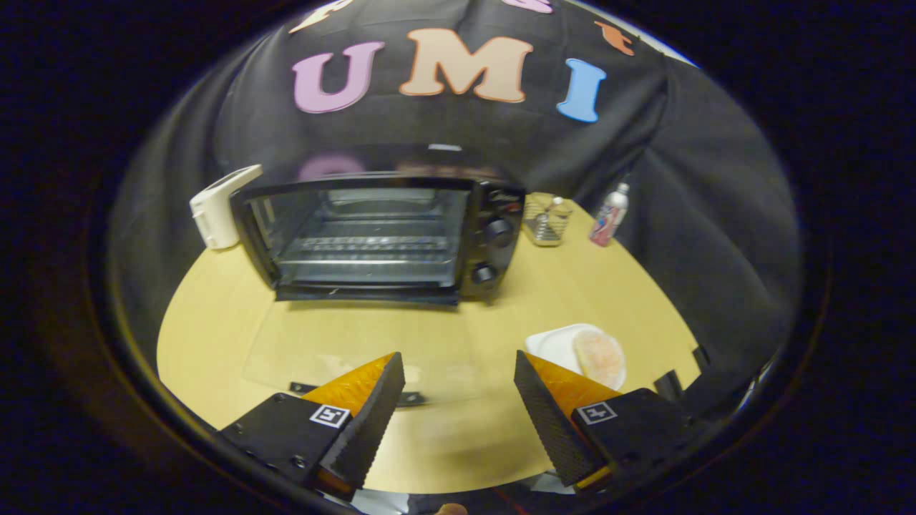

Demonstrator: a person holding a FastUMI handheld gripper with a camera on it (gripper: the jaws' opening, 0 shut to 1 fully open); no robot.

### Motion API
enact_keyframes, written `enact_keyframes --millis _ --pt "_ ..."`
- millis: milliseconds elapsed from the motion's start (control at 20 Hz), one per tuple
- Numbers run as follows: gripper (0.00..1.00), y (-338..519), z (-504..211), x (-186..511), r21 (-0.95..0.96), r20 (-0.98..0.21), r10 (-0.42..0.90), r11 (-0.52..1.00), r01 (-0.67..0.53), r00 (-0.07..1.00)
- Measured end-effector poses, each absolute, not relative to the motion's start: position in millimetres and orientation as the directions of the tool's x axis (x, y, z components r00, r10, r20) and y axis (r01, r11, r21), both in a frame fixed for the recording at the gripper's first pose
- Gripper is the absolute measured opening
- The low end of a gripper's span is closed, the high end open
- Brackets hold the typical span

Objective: Open the toaster oven, put the food inside, and close the toaster oven door.

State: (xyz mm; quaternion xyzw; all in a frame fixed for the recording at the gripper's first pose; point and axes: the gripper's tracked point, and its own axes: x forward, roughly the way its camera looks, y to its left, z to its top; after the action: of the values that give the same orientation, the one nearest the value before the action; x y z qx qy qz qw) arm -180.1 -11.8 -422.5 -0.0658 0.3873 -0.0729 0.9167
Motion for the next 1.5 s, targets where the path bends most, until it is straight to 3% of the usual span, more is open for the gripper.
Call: enact_keyframes --millis 350,750,900,1300,1500 --pt "0.99 -132.2 -464.9 -168.5 -0.261 -0.747 -0.383 0.921 0.29 0.544" --pt "0.99 -179.1 -535.9 -180.6 -0.269 -0.851 -0.371 0.916 0.298 0.372" --pt "1.0 -185.5 -544.6 -179.4 -0.257 -0.85 -0.365 0.917 0.306 0.379" --pt "0.64 -192.5 -538.7 -173.0 -0.175 -0.852 -0.356 0.884 0.433 0.384" --pt "0.57 -171.9 -508.6 -150.3 -0.075 -0.812 -0.347 0.86 0.505 0.47"
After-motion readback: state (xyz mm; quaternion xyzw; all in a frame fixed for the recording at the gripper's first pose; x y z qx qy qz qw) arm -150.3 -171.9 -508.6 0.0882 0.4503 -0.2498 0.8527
